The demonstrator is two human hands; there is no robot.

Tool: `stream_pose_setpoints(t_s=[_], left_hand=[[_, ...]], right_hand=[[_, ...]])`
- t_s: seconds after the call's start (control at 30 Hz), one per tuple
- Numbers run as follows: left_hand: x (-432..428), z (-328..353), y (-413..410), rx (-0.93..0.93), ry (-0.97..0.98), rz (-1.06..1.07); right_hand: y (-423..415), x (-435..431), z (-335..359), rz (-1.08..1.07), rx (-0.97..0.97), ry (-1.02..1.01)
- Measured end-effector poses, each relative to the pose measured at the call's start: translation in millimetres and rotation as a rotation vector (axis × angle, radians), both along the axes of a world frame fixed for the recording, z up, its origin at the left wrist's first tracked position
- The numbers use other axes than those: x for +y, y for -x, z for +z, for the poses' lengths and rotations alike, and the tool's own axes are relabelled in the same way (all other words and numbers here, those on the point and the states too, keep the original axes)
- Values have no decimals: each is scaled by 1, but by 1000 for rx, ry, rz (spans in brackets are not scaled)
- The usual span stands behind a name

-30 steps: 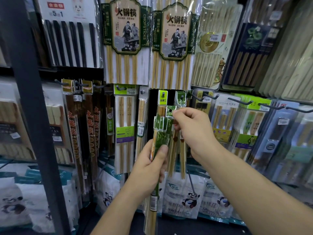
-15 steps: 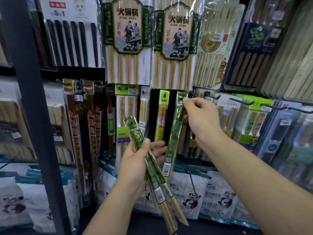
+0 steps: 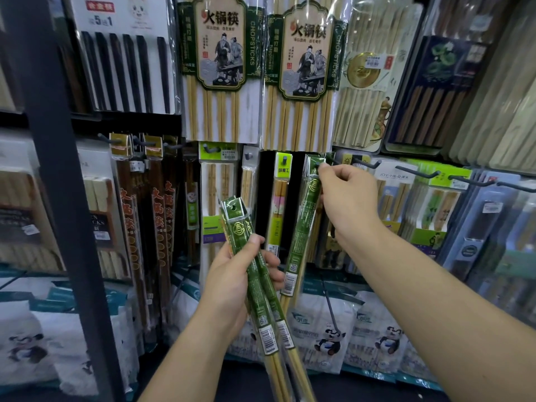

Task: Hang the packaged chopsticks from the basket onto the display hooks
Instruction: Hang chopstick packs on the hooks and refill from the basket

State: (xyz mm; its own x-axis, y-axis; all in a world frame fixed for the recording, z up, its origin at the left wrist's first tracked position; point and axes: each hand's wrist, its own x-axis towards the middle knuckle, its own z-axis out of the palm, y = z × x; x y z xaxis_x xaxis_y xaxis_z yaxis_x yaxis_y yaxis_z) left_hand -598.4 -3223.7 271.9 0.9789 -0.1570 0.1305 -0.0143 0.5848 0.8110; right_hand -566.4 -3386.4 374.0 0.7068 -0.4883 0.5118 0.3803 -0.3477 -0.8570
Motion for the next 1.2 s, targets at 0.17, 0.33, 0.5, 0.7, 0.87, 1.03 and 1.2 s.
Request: stream_pose_setpoints(t_s=[0.17,0.33,0.5,0.7,0.87,1.03,1.2], left_hand=[[1,0,4,1,-43,-157],[-4,-6,2,-32,-105,-134],[-10,-8,2,-117,-157,-95],[-9,-10,2,-218,-163,-77],[-9,-13,-5,-177,-178,71],[-4,-17,-13,-119,-172,72],[-7,-19,-13,-98,-195,13]], right_hand=[[-1,-2,-4,-38,1,111],[5,-2,-15,-84,-5,168],[24,9,-19,83,3,327],[38,18,-27,399,219,302],[35,9,-13,208,111,314],[23,-1,5,117,53,175],[11,-2,8,77,81,142]])
